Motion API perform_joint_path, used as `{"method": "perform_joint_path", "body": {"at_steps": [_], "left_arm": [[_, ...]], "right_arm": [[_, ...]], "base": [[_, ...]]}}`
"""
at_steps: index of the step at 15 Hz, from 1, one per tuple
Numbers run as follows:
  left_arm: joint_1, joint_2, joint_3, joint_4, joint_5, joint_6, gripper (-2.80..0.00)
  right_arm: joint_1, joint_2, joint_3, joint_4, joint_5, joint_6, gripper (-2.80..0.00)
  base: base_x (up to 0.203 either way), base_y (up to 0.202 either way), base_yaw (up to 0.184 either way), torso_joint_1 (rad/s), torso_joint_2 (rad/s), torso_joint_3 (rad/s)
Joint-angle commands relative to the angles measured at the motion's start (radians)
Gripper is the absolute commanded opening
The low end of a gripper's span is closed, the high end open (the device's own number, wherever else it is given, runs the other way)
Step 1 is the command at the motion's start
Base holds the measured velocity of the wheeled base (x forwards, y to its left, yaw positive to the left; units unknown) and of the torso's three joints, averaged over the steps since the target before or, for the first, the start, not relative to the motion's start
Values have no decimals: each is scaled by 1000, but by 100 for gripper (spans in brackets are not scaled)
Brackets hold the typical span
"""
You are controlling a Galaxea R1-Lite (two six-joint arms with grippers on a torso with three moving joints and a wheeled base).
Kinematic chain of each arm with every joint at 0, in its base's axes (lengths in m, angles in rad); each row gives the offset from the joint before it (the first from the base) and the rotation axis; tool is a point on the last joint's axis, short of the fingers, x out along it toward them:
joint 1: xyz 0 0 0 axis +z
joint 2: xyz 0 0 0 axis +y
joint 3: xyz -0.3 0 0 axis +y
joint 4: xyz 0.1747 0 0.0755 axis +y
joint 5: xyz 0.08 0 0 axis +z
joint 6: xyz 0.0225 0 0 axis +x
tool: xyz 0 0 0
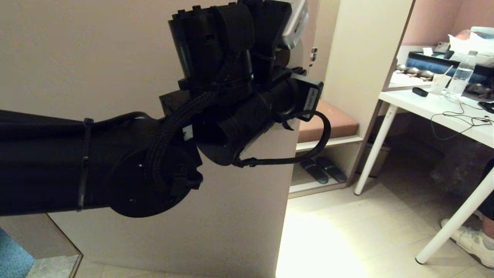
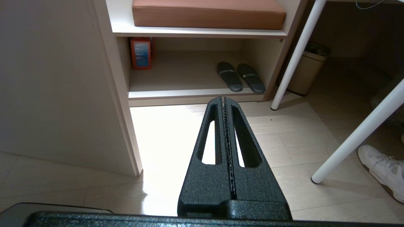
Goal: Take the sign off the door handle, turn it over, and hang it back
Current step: Hang the sign back with the other side facing out
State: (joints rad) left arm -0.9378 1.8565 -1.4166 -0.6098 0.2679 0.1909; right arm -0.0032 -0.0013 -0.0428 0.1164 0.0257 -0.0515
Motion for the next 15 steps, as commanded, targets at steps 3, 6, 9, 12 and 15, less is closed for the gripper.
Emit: {"method": "perform_joint_path", "body": {"at_steps": [3, 6, 9, 12, 15], "left_arm": [[42, -14, 7, -1, 13, 5, -280], [98, -13, 7, -1, 35, 31, -280], [100, -8, 5, -1, 36, 35, -280], [82, -11, 6, -1, 36, 35, -280], [72, -25, 39, -1, 36, 35, -280]], "right_arm": [[0, 1, 0, 0, 0, -1, -280], [0, 1, 0, 0, 0, -1, -280], [0, 1, 0, 0, 0, -1, -280], [0, 1, 0, 0, 0, -1, -280], [0, 1, 0, 1, 0, -1, -280]], "base": [[0, 0, 0, 0, 0, 0], [0, 0, 0, 0, 0, 0], [0, 0, 0, 0, 0, 0], [0, 0, 0, 0, 0, 0], [0, 0, 0, 0, 0, 0]]}}
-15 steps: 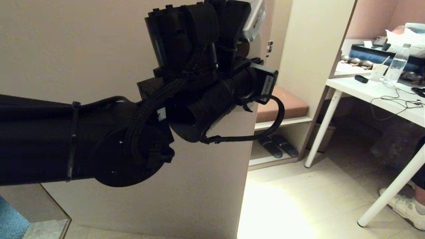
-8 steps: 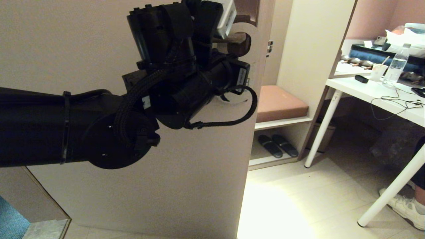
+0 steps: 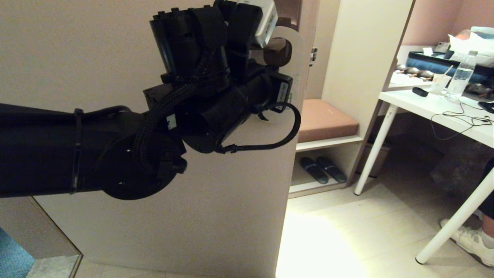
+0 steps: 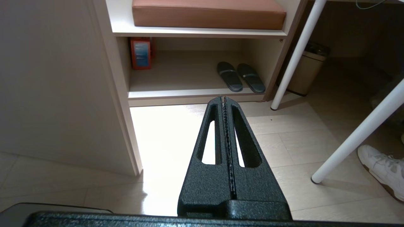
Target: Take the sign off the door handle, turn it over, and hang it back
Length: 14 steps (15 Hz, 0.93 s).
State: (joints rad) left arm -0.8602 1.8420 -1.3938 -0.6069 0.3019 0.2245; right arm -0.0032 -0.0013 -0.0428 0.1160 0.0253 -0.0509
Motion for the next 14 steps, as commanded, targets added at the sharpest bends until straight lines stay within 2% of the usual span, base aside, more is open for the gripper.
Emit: {"method": "perform_joint_path", "body": {"at_steps": [1, 5, 7, 10, 14], "left_arm": [[-12, -25, 45, -5, 2, 3, -280], [-43, -123, 227, -6, 2, 6, -280], [-25, -197, 329, -7, 2, 6, -280], [89, -321, 491, -7, -1, 5, -280], [268, -495, 764, -8, -15, -4, -280]], "right_arm": [[0, 1, 0, 1, 1, -1, -280], [0, 1, 0, 1, 1, -1, -280], [0, 1, 0, 1, 1, -1, -280], [0, 1, 0, 2, 1, -1, -280], [0, 1, 0, 1, 1, -1, -280]], "base": [[0, 0, 0, 0, 0, 0], [0, 0, 0, 0, 0, 0], [0, 0, 0, 0, 0, 0], [0, 0, 0, 0, 0, 0], [0, 0, 0, 0, 0, 0]]}}
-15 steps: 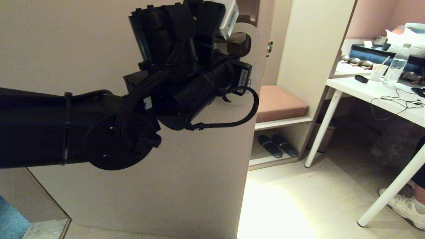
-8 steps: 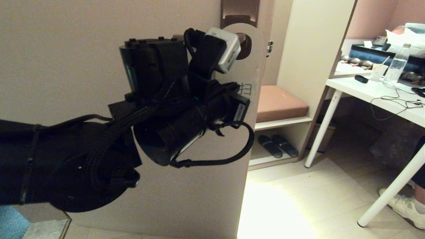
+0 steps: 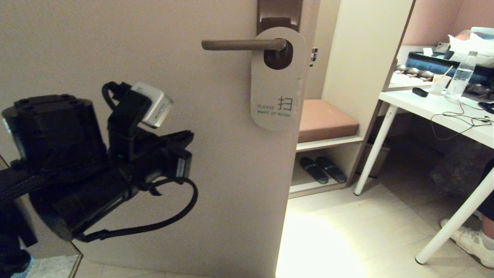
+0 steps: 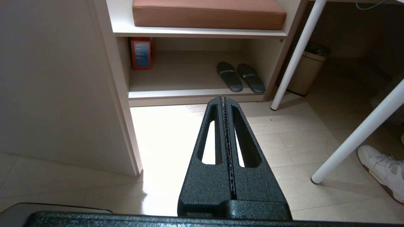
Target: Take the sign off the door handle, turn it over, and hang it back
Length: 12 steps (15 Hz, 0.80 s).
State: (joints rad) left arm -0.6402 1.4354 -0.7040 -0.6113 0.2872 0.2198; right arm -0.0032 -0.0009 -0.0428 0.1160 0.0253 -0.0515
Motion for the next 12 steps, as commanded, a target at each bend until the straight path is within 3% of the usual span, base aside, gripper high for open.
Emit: {"method": "perform_joint_path", "body": {"at_steps": [1, 5, 12], "left_arm": [[89, -128, 125, -4, -2, -2, -280], [254, -266, 261, -5, -2, -7, -280], [335, -684, 670, 5, -9, -40, -280]], "right_arm": [[0, 1, 0, 1, 1, -1, -280], [0, 1, 0, 2, 1, -1, -280], [0, 1, 0, 1, 1, -1, -280]], "base": [[0, 0, 0, 0, 0, 0], [0, 0, 0, 0, 0, 0], [0, 0, 0, 0, 0, 0]]}}
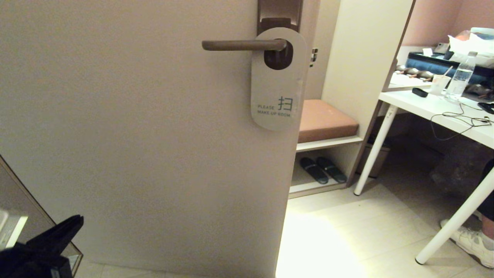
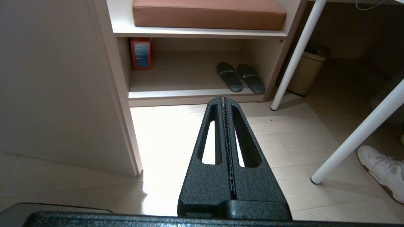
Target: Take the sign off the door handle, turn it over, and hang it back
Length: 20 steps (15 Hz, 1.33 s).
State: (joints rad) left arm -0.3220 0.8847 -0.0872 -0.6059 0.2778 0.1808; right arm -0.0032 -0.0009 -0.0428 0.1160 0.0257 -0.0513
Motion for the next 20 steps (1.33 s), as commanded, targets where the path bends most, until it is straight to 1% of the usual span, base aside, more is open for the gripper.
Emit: {"method": "perform_joint_path", "body": {"at_steps": [1, 4, 6, 8, 10, 12, 14, 17, 20], "left_arm": [[38, -199, 66, 26, -16, -13, -280], [138, -404, 82, 170, -117, -44, -280], [207, -543, 85, 322, -173, -51, -280], [269, -621, 87, 478, -218, -58, -280], [280, -643, 87, 512, -240, -65, -280], [307, -724, 87, 572, -278, -52, -280], [324, -799, 87, 604, -312, -40, -280], [322, -884, 87, 612, -318, -48, -280], [322, -885, 87, 614, -307, -82, -280]], "right_arm": [[0, 1, 0, 1, 0, -1, -280], [0, 1, 0, 1, 0, -1, -280], [0, 1, 0, 1, 0, -1, -280], [0, 1, 0, 1, 0, -1, -280], [0, 1, 0, 1, 0, -1, -280], [0, 1, 0, 1, 0, -1, -280], [0, 1, 0, 1, 0, -1, -280], [0, 1, 0, 1, 0, -1, -280], [0, 1, 0, 1, 0, -1, -280]], "base": [[0, 0, 0, 0, 0, 0], [0, 0, 0, 0, 0, 0], [0, 0, 0, 0, 0, 0], [0, 0, 0, 0, 0, 0], [0, 0, 0, 0, 0, 0], [0, 0, 0, 0, 0, 0], [0, 0, 0, 0, 0, 0], [0, 0, 0, 0, 0, 0], [0, 0, 0, 0, 0, 0]]}}
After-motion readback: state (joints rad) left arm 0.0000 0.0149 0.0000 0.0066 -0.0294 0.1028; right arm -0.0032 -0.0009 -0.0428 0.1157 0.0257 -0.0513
